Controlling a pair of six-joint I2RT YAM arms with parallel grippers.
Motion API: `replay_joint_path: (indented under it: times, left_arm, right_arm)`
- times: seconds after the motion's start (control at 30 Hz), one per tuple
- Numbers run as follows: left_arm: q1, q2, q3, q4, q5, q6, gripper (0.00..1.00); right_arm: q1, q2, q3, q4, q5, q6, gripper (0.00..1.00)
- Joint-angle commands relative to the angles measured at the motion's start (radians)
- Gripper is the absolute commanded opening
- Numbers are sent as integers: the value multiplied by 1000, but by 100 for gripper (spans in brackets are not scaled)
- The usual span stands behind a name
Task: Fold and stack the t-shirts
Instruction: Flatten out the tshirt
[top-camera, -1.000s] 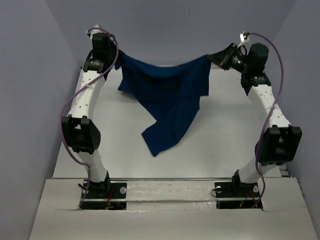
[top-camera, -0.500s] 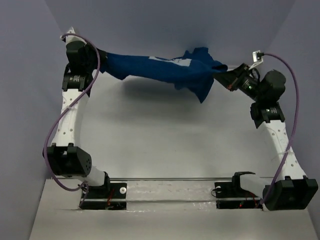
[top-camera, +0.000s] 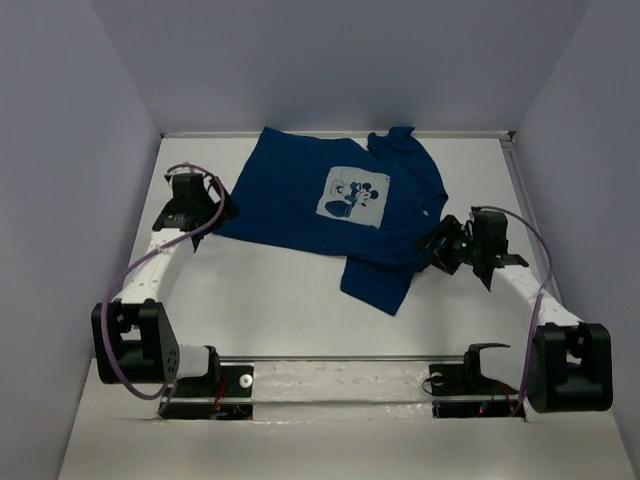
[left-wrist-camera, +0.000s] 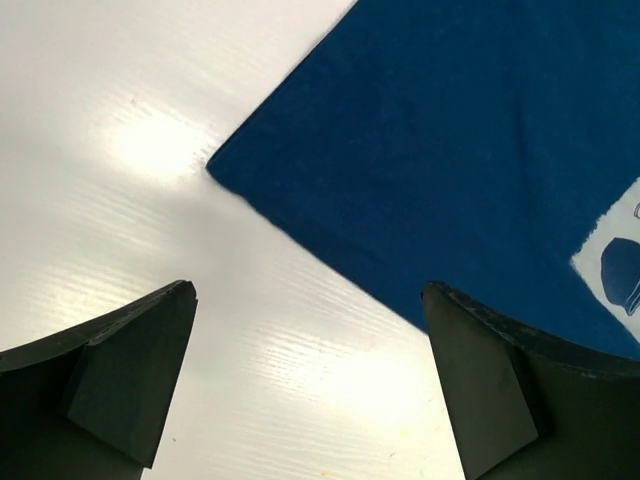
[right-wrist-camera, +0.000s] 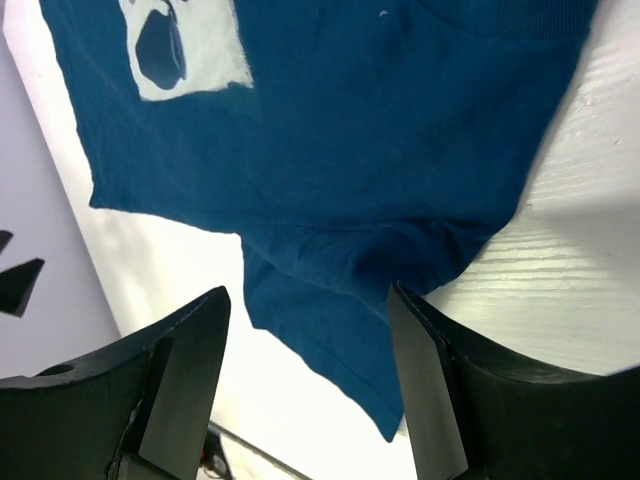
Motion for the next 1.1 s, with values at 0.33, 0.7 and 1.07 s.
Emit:
replay_joint_path:
  times: [0.33, 0.7, 1.07]
  left_arm:
    - [80, 65, -181, 301, 32, -233, 0]
    - [120, 278, -83, 364, 3, -260, 49]
    - [120, 365, -60, 374, -19, -287, 40]
  right_arm:
    - [1, -259, 34, -259, 72, -182, 59]
    - [1, -343, 12, -327, 43, -164, 63]
    - [1, -449, -55, -427, 65, -128, 63]
